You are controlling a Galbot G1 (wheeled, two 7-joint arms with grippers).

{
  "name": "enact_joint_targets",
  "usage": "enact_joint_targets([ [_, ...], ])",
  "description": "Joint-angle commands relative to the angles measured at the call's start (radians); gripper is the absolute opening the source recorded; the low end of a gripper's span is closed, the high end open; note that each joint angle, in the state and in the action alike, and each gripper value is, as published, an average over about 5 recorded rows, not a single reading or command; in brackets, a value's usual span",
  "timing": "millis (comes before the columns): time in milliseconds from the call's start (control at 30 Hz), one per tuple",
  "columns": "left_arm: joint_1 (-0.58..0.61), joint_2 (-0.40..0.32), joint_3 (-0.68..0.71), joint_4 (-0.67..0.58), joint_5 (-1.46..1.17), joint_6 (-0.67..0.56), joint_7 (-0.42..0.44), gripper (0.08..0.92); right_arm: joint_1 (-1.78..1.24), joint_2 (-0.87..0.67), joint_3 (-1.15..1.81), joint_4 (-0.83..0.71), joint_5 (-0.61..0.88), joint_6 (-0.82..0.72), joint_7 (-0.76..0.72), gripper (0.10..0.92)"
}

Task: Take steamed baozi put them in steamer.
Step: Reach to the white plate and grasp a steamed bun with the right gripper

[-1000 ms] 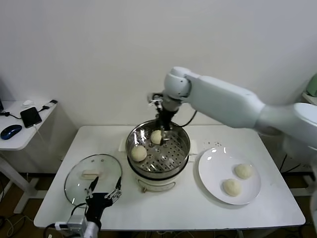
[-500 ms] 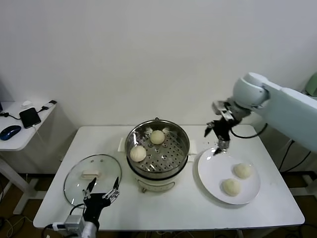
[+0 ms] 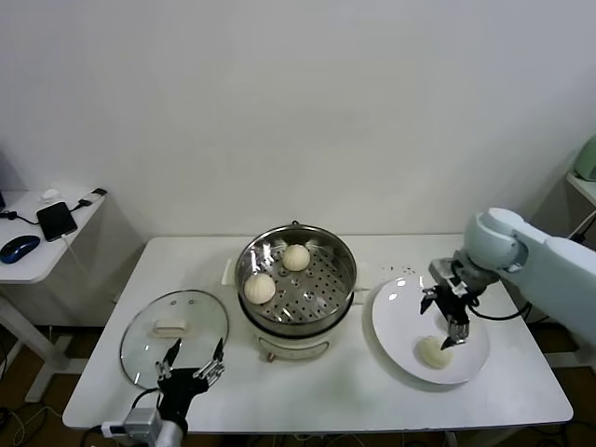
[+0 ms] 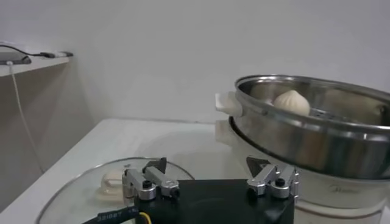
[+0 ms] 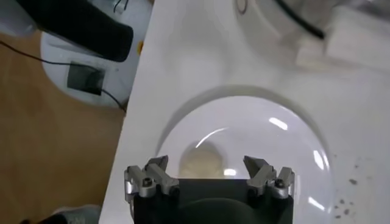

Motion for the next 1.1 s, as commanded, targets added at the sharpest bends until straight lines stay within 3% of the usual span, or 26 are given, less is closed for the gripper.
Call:
enact_joint_targets([
  [33, 0.003, -0.001, 0.003, 0.01, 0.003, -0.002, -0.001, 0.823, -0.173, 0.043, 0.101, -0.078, -0.104, 0.029, 0.022, 0.823],
  [400, -0.004, -0.005, 0.01, 0.029, 0.01, -0.003, -0.001, 0.823, -0.213, 0.105, 0.16, -0.193, -0.197, 0.111, 0.038, 0.823],
  [1100, -0.006, 0.003, 0.009, 0.029, 0.007, -0.003, -0.002, 0.823, -0.285, 0.119, 0.195, -0.213, -0.216, 0.058, 0.093, 0.823],
])
